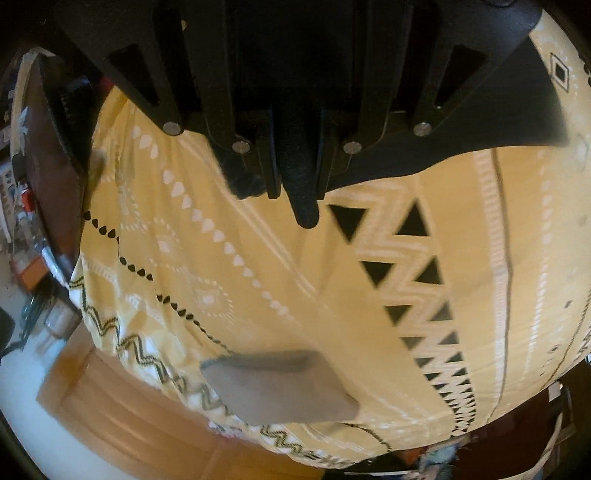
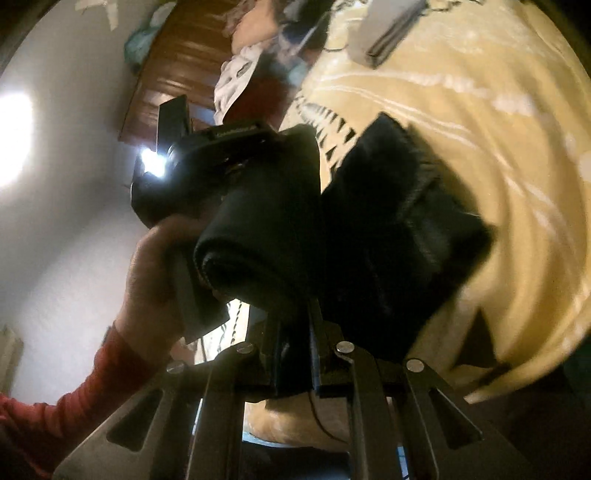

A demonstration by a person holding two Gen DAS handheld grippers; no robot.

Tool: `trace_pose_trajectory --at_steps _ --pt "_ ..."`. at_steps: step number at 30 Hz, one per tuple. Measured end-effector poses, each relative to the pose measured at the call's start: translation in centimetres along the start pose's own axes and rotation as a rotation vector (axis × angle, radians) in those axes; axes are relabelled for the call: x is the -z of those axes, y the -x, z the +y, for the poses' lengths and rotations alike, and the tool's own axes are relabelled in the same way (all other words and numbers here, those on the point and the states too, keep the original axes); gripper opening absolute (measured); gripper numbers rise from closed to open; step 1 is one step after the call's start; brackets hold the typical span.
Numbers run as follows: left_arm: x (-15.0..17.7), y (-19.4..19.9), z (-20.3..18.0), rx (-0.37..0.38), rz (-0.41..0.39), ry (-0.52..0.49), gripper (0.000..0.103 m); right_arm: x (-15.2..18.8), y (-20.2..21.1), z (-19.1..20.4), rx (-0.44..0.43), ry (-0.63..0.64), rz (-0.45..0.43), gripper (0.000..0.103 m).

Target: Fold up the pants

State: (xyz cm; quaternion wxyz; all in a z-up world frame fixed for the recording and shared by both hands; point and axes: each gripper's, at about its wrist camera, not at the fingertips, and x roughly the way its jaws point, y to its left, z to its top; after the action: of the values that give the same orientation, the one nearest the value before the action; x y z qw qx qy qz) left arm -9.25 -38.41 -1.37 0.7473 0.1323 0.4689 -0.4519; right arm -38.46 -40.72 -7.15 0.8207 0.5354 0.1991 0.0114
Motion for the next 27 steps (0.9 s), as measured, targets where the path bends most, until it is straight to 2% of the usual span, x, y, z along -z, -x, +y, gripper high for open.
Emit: trace_pose_trajectory --at_steps 5,7,9,11,15,18,21,25,27 --pt "-0.1 -2.2 -1.5 -0.013 0.021 -0.006 0.018 0.0 0.7 -1.8 -0.028 -0.053 0.015 0.017" --pt "0.3 -3.2 -2.1 -0.019 0.021 -0.019 0.028 0.1 1.4 -2.3 0.021 -0.049 0.011 0.021" --pt "0.9 -4.3 -2.8 -0.012 0.041 -0.052 0.048 0.1 2.1 -2.0 0.062 -0.028 0.004 0.024" --pt "1.2 -4.1 -3.8 -0.020 0.026 -0.099 0.059 -0.2 3.1 -1.3 0.080 0.015 -0.003 0.027" --pt "0.8 -0.7 -3.8 0.019 -0.036 -0.096 0.063 -1.0 4.2 0.3 0.071 0.088 -0.007 0.038" --pt "1.3 3.1 -1.8 0.031 -0.111 -0.062 0.068 -1.4 4.5 1.1 0.056 0.127 0.022 0.046" --pt "3.4 7.2 2.5 -0.005 -0.171 0.022 0.071 -2.5 5.2 1.0 0.036 0.133 0.053 0.051" --pt "7.6 10.5 8.9 -0.062 -0.178 0.159 0.074 -5.4 5.8 0.1 -0.043 0.083 0.069 0.064" --pt "9.7 10.9 11.9 -0.097 -0.157 0.224 0.074 -6.7 5.5 -0.3 -0.048 0.068 0.071 0.071"
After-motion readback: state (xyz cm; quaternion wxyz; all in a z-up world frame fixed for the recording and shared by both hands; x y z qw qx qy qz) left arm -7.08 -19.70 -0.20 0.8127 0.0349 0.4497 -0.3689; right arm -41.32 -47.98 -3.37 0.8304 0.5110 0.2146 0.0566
